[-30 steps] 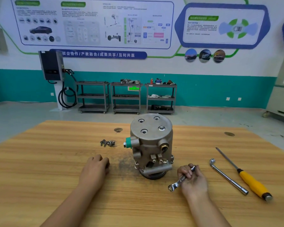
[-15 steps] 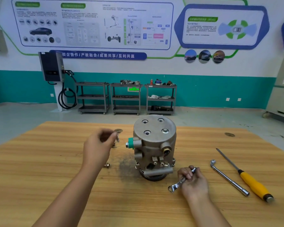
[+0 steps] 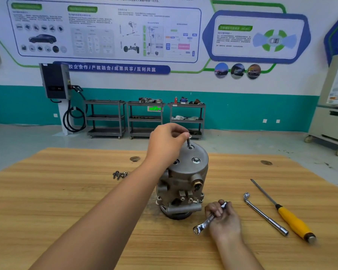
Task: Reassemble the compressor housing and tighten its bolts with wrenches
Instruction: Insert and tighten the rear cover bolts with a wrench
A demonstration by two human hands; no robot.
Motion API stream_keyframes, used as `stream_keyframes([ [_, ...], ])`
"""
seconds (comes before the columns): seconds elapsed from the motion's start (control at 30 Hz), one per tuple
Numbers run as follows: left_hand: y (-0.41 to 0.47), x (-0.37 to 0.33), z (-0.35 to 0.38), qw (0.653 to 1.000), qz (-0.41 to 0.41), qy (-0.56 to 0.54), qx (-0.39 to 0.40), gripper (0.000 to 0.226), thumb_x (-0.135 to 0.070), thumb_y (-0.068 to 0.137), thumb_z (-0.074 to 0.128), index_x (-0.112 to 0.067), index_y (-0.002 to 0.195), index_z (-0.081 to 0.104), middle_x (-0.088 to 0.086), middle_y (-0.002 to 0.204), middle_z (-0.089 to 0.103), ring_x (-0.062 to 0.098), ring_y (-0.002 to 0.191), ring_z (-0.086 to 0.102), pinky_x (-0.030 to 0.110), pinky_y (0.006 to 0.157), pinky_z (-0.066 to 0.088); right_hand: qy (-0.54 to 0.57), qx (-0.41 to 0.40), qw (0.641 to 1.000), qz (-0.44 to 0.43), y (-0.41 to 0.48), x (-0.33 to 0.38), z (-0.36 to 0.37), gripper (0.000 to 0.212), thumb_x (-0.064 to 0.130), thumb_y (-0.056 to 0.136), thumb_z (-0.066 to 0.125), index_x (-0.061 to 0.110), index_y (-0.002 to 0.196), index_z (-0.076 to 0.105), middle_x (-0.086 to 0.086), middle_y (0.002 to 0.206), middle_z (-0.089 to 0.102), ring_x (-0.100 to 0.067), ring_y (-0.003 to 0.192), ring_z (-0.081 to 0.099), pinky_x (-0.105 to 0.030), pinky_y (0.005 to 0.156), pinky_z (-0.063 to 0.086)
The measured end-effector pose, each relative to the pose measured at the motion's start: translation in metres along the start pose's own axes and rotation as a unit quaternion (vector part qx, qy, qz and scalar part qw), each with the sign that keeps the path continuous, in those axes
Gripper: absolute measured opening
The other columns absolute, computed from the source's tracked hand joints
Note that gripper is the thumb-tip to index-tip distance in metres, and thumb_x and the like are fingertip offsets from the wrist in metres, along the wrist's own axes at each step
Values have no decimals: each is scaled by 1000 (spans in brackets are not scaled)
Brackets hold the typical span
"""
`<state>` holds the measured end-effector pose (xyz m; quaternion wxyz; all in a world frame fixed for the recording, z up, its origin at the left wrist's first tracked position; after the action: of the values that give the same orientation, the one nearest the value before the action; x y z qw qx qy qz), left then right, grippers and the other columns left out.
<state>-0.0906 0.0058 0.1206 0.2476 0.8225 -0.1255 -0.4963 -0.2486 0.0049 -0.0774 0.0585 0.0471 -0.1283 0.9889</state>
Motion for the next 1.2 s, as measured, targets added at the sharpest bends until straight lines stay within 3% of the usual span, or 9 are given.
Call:
stream_keyframes([
  [0.23,14,6,15,998,6,60,13,12,-25,89,64,-19,96,71,-4,93,71,3,80,56,7,60,34,-7,-11,1000,-5,1,0,0,35,27,100,33,11,70,41,0,41,29,-10,31,27,-20,54,25],
  [0.4,12,6,17,998,22,61,23,3,-25,88,65,-26,86,67,-8,88,70,-1,75,55,3,58,33,-17,-4,1000,-6,1,-1,-1,35,27,99,34,11,69,41,0,41,30,-10,31,28,-20,55,26],
  [0.7,9,5,16,997,41,59,22,6,-22,91,61,-24,91,67,-7,94,70,2,85,58,4,64,34,-26,-1,1000,-7,1,-1,-2,35,27,100,34,10,69,41,0,42,31,-10,32,28,-21,55,26],
  [0.83,9,8,12,998,28,62,9,8,-21,91,60,-28,87,63,-6,96,70,6,90,60,8,65,36,-32,-7,999,-7,-1,-1,-1,35,27,99,35,10,70,42,1,43,31,-10,35,28,-21,54,26],
  [1.03,10,13,9,996,9,91,-15,14,-18,93,57,-19,101,69,-2,100,69,12,95,61,20,72,40,-30,-7,1000,-5,-3,-1,1,36,27,100,34,10,69,41,1,41,30,-9,32,28,-21,54,25],
  [1.2,8,13,7,994,4,100,-36,16,-17,93,57,-18,102,69,-2,101,69,11,92,59,19,75,39,-40,-11,999,-9,-5,-1,1,36,27,100,34,10,70,42,1,41,32,-10,32,29,-22,55,26],
])
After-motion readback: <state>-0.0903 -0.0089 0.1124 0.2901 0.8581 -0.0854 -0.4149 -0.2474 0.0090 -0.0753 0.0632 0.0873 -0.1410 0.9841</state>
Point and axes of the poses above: each hand's wrist, its own y-axis towards the middle knuckle, its own z-axis out of the palm, x = y × z, the point moved 3 cm from there along y, towards the middle knuckle
